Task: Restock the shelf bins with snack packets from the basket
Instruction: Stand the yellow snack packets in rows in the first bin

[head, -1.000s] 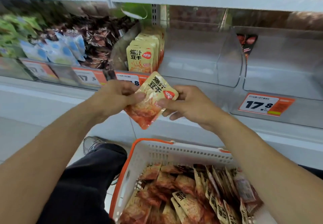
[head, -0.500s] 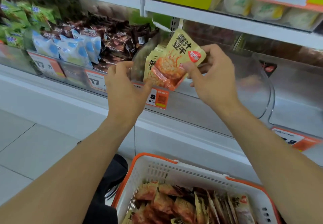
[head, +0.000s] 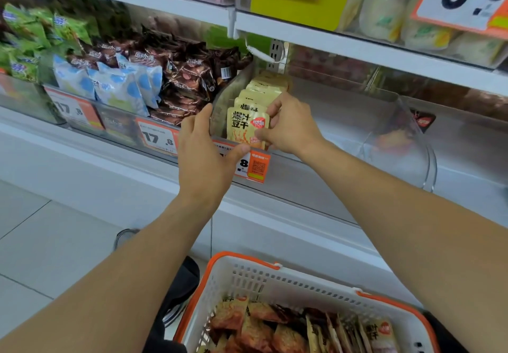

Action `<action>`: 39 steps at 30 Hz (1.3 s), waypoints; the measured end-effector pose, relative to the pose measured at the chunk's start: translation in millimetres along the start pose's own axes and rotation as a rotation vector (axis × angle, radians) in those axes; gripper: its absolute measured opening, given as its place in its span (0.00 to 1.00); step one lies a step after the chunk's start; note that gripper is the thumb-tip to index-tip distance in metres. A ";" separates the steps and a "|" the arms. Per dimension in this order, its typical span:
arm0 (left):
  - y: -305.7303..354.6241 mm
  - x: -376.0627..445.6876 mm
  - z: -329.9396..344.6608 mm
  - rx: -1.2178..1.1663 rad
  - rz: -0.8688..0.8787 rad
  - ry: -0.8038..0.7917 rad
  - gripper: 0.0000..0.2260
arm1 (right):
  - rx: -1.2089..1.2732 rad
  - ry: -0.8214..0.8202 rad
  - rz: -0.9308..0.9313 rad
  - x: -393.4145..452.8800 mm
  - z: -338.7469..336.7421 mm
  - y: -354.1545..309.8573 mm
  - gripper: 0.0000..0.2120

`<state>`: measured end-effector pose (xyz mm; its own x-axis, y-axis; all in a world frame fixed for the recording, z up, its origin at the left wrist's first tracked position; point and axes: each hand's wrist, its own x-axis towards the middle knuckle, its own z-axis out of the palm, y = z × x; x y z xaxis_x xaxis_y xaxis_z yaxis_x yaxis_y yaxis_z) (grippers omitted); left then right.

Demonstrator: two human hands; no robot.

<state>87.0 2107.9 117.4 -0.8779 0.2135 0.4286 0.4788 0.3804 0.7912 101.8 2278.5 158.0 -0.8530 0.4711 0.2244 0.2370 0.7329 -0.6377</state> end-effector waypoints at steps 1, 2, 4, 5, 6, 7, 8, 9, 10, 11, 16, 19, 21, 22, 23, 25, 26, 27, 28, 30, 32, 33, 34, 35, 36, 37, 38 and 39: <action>-0.6 0.6 0.2 -0.007 -0.002 -0.001 0.40 | -0.003 0.002 0.012 -0.1 2.0 0.8 0.23; -1.0 0.9 0.4 -0.013 -0.001 0.000 0.40 | -0.003 0.004 0.024 -0.1 3.9 1.9 0.23; -2.3 1.4 0.6 -0.017 0.001 0.004 0.40 | 0.006 0.013 0.036 -0.3 5.1 2.6 0.22; -2.9 1.6 0.8 -0.017 0.002 0.004 0.40 | 0.005 0.028 0.032 -0.3 4.3 3.0 0.22; -3.4 1.7 1.1 -0.018 0.003 0.004 0.40 | -0.005 0.054 0.017 -0.7 2.7 3.1 0.20; -3.7 1.9 1.3 -0.020 0.003 0.005 0.40 | -0.020 0.090 -0.002 -1.7 0.8 2.5 0.19; -4.3 2.2 1.6 -0.021 0.003 0.006 0.40 | -0.030 0.125 -0.019 -2.8 -0.6 2.1 0.18; -4.6 2.3 1.7 -0.022 0.006 0.008 0.40 | -0.037 0.146 -0.032 -4.0 -1.1 1.8 0.17; -4.5 2.3 1.7 -0.022 0.010 0.010 0.40 | -0.054 0.144 -0.037 -4.4 -0.1 2.1 0.16; -4.6 2.4 1.8 -0.023 0.012 0.011 0.40 | -0.085 0.122 -0.035 -4.7 1.5 2.7 0.16; -4.8 1.2 2.6 -0.025 0.007 -0.001 0.40 | -0.146 0.080 0.003 -4.9 7.2 3.3 0.18; -5.6 0.8 2.5 -0.031 0.003 -0.007 0.40 | -0.138 0.080 0.011 -5.0 5.5 2.4 0.19; -5.9 1.8 1.3 -0.023 0.011 -0.017 0.40 | -0.134 0.061 0.020 -6.1 1.9 0.9 0.21; -6.2 2.1 0.8 -0.011 0.017 -0.026 0.40 | -0.134 0.052 0.022 -7.9 -1.4 -1.0 0.21; -6.4 1.9 0.3 0.009 0.022 -0.036 0.40 | -0.135 0.049 0.023 -10.9 -5.6 -3.3 0.22; -4.3 -2.0 -0.7 0.063 0.035 -0.048 0.39 | -0.143 0.091 0.003 -21.9 -15.7 -7.1 0.19; -2.5 -5.2 -1.3 0.084 0.044 -0.034 0.38 | -0.137 0.142 -0.035 -31.2 -21.2 -8.6 0.16; -0.2 -8.9 -2.1 0.100 0.057 -0.003 0.37 | -0.108 0.205 -0.096 -43.5 -26.3 -9.9 0.13; 2.5 -12.9 -3.3 0.115 0.085 0.043 0.35 | -0.055 0.258 -0.165 -59.2 -30.6 -11.1 0.09; 5.8 -22.8 -4.2 0.134 0.191 0.139 0.27 | 0.056 0.301 -0.264 -95.2 -34.4 -8.3 0.07; 6.0 -43.0 0.0 0.124 0.256 0.126 0.17 | 0.084 0.228 -0.260 -129.5 -27.8 11.1 0.07; 1.7 -58.6 5.4 0.120 0.237 0.051 0.15 | 0.065 0.123 -0.213 -145.0 -21.0 26.9 0.07; -5.5 -78.6 11.9 0.124 0.181 -0.072 0.14 | 0.020 -0.039 -0.146 -160.0 -13.1 44.7 0.07; -14.1 -101.6 18.6 0.163 0.105 -0.232 0.14 | -0.040 -0.245 -0.076 -174.6 -5.5 61.5 0.08; -28.5 -127.8 26.8 0.238 0.038 -0.404 0.15 | -0.108 -0.471 -0.010 -188.8 3.3 79.3 0.10; -44.3 -155.1 33.6 0.316 -0.018 -0.563 0.15 | -0.179 -0.668 0.037 -203.0 12.1 94.5 0.12; -59.3 -183.4 38.9 0.366 -0.074 -0.689 0.14 | -0.254 -0.804 0.070 -217.0 20.9 107.7 0.14; -72.6 -211.3 42.0 0.378 -0.148 -0.786 0.13 | -0.318 -0.886 0.099 -230.3 28.8 119.0 0.17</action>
<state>238.0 2073.0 -48.9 -0.7394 0.6426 -0.2007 0.4531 0.6955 0.5576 313.0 2243.1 9.2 -0.8339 0.0901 -0.5445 0.3317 0.8703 -0.3641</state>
